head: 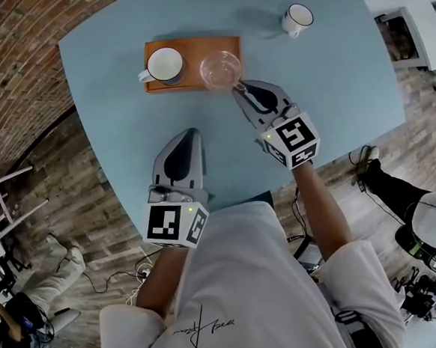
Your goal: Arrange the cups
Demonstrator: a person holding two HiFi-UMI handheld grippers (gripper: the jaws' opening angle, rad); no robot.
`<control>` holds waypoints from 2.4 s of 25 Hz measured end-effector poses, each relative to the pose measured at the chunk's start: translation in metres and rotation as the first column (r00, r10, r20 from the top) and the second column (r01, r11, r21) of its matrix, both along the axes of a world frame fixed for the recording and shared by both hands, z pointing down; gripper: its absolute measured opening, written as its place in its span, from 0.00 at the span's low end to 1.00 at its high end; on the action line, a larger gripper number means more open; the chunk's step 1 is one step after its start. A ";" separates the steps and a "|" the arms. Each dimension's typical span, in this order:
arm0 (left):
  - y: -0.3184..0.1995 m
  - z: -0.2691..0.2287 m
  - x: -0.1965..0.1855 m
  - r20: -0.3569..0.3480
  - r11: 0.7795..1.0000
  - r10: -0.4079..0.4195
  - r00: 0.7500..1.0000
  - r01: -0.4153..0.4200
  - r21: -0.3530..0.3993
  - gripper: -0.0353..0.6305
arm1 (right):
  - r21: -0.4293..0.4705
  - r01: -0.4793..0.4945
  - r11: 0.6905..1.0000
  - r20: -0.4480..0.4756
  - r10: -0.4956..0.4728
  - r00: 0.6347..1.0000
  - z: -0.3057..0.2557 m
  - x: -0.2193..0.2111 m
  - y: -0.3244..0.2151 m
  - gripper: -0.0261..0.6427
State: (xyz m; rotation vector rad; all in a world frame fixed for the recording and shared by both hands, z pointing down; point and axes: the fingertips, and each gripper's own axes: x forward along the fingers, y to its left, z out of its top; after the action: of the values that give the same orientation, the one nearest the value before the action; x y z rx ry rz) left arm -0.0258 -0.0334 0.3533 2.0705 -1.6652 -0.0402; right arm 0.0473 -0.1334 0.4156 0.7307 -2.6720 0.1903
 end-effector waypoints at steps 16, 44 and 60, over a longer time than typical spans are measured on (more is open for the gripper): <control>0.009 -0.007 -0.016 -0.016 0.999 0.033 0.999 -0.032 0.043 0.07 | -0.001 -0.186 0.982 0.015 0.186 0.982 -0.015 -0.009 0.027 0.12; -0.005 0.002 -0.036 -0.022 0.999 0.009 1.000 -0.008 0.044 0.07 | 0.018 -0.606 0.796 0.077 0.603 0.794 -0.002 -0.019 0.009 0.12; 0.001 0.015 -0.044 0.011 1.000 0.026 1.000 -0.025 -0.016 0.07 | 0.062 -0.676 0.734 0.091 0.670 0.736 0.021 -0.028 -0.012 0.12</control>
State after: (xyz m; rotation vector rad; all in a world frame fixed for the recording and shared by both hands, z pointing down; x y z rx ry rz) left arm -0.0696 -0.0327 0.3679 2.0839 -1.6405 -0.0072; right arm 0.0189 -0.1454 0.4370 1.7388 -2.3487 0.2761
